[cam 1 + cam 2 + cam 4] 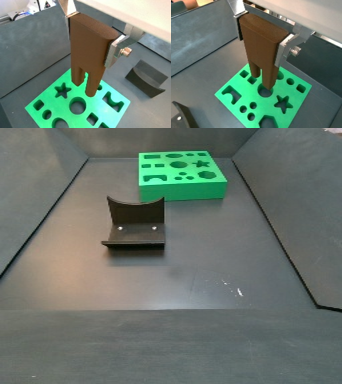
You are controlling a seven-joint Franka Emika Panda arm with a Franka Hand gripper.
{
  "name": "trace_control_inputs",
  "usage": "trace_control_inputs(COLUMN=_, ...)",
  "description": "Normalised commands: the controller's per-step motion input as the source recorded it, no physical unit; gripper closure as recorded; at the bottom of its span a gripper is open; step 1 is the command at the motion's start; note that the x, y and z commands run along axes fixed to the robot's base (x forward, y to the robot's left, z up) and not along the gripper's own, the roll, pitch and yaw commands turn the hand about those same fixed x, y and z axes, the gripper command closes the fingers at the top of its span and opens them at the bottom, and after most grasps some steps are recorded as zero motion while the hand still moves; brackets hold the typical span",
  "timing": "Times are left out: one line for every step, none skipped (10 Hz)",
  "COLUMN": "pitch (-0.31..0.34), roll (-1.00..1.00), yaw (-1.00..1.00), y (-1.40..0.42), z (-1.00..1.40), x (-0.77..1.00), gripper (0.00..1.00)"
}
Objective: Insert the square-circle object.
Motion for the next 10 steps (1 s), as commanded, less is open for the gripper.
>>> trace_control_inputs(pitch=0.0, roll=0.5, yaw=0.0, y=-0.73, z=-0.33, x=0.0, gripper=1.0)
trace_control_inputs(pitch=0.0, roll=0.5, yaw=0.0, y=-0.67, z=-0.19, x=0.0, gripper=1.0)
trace_control_inputs(pitch=-0.004, roll=0.5, yaw=0.0, y=-0.72, z=-0.25, x=0.0, gripper=1.0)
trace_control_inputs(pitch=-0.046, roll=0.46, yaw=0.0, y=-0.81, z=-0.39, x=0.0, gripper=1.0)
trace_control_inputs(pitch=-0.046, roll=0.43, yaw=0.0, y=-0.83, z=-0.49, x=0.0, gripper=1.0)
trace_control_inputs(pitch=-0.016, roll=0.23, yaw=0.21, y=-0.88, z=-0.94, x=-0.32, gripper=1.0)
trace_control_inputs(pitch=0.106, roll=0.19, yaw=0.35, y=-0.87, z=-0.85, x=-0.19, gripper=1.0)
trace_control_inputs(pitch=0.08, roll=0.14, yaw=0.3, y=-0.87, z=-0.73, x=-0.19, gripper=1.0)
trace_control_inputs(pitch=0.04, roll=0.04, yaw=0.2, y=-0.88, z=-0.59, x=-0.3, gripper=1.0)
trace_control_inputs(pitch=0.0, roll=0.0, yaw=0.11, y=-0.94, z=-0.43, x=-0.29, gripper=1.0)
